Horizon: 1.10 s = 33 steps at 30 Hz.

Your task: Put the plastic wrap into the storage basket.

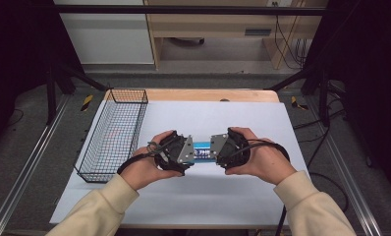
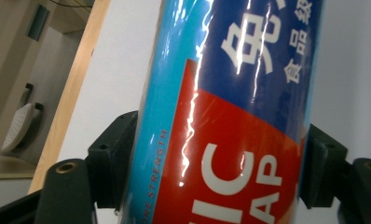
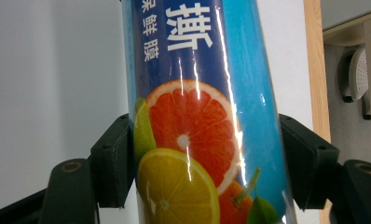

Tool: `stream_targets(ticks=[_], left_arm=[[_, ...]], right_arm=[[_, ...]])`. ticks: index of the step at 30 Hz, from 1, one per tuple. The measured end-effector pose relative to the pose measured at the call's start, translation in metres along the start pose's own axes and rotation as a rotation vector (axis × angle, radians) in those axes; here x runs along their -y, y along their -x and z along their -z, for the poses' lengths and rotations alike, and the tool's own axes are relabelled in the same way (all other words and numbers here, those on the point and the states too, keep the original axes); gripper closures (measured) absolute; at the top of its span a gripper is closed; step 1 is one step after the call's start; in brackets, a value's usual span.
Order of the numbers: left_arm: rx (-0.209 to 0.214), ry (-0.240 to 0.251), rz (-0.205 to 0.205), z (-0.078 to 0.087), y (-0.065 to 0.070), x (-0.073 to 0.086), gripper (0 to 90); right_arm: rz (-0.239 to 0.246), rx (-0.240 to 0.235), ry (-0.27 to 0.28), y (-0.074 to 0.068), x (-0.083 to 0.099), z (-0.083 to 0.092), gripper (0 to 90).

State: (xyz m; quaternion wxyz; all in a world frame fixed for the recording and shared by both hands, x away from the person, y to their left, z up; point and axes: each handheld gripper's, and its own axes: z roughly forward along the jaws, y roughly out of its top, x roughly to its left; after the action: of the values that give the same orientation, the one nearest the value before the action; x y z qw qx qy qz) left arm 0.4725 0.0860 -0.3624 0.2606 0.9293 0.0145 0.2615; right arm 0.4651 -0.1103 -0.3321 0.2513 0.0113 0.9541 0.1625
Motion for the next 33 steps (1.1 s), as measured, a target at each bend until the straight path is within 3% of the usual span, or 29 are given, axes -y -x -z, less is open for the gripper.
stream_targets(ticks=[10, 12, 13, 16, 22, 26, 33], left_arm=[[-0.008, -0.011, 0.013, 0.002, 0.006, 0.006, 27.9], [-0.006, -0.015, 0.032, 0.001, 0.008, 0.009, 28.1], [-0.011, -0.031, 0.023, 0.001, 0.008, 0.010, 28.1], [-0.011, -0.044, 0.034, 0.001, 0.007, 0.015, 28.2], [-0.021, -0.048, 0.067, 0.005, 0.002, 0.024, 28.4], [-0.041, -0.051, 0.085, 0.014, 0.000, 0.028, 28.5], [-0.088, -0.059, 0.131, 0.033, -0.008, 0.034, 28.6]], right_arm=[[0.011, -0.012, 0.026, -0.003, 0.000, -0.011, 28.6], [0.034, 0.007, 0.028, -0.005, 0.001, -0.014, 19.4], [0.031, 0.022, 0.018, -0.005, 0.002, -0.015, 14.0], [0.010, 0.059, 0.012, -0.001, 0.012, -0.010, 10.4], [-0.083, 0.090, -0.012, 0.004, 0.055, 0.000, 6.7], [-0.194, 0.128, -0.018, 0.004, 0.083, 0.002, 6.6], [-0.416, 0.194, 0.051, -0.009, 0.110, -0.015, 9.1]])
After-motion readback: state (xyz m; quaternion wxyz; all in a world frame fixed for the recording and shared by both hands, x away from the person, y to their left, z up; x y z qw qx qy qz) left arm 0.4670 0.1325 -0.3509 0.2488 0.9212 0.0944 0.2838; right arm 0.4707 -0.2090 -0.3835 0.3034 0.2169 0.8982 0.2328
